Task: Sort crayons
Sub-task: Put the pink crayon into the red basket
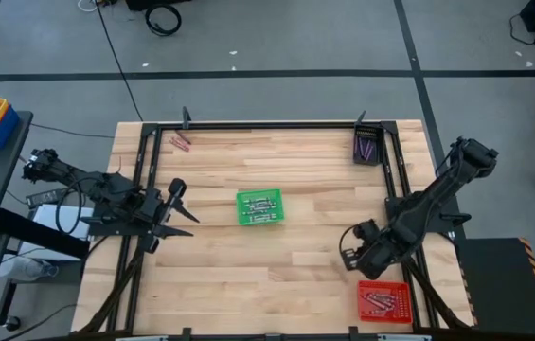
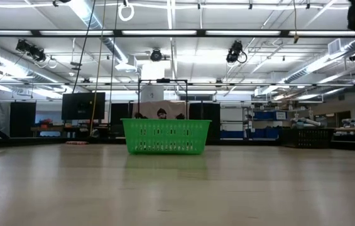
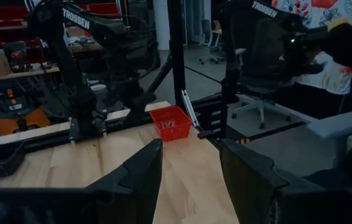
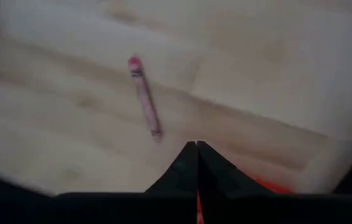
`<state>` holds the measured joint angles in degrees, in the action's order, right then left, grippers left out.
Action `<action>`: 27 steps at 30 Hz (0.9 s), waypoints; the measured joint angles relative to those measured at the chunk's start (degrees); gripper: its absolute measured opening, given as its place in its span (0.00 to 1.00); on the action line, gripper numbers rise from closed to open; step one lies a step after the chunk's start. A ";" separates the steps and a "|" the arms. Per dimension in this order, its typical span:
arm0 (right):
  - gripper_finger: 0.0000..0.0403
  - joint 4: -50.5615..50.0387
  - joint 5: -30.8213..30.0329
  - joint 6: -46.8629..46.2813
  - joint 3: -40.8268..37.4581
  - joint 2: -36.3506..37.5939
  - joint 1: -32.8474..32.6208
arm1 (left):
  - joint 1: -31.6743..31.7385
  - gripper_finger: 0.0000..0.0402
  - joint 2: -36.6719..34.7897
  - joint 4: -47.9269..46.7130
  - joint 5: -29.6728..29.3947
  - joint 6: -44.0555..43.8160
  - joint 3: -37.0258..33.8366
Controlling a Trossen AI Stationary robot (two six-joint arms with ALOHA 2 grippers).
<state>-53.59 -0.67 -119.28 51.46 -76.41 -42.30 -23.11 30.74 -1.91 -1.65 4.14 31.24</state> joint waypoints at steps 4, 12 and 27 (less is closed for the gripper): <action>0.02 5.51 -6.98 4.11 3.32 -6.00 0.19 | 0.02 0.43 0.00 0.44 -0.02 1.47 0.00; 0.02 35.50 -11.25 36.37 14.04 -30.35 6.49 | 0.01 0.43 -0.02 0.96 0.00 6.39 0.00; 0.02 20.28 1.13 58.72 41.04 -51.67 7.28 | 0.06 0.43 -0.04 3.88 0.00 13.64 0.00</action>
<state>-33.31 0.46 -60.56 92.50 -128.09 -35.03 -23.05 30.70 1.97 -1.65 17.78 31.24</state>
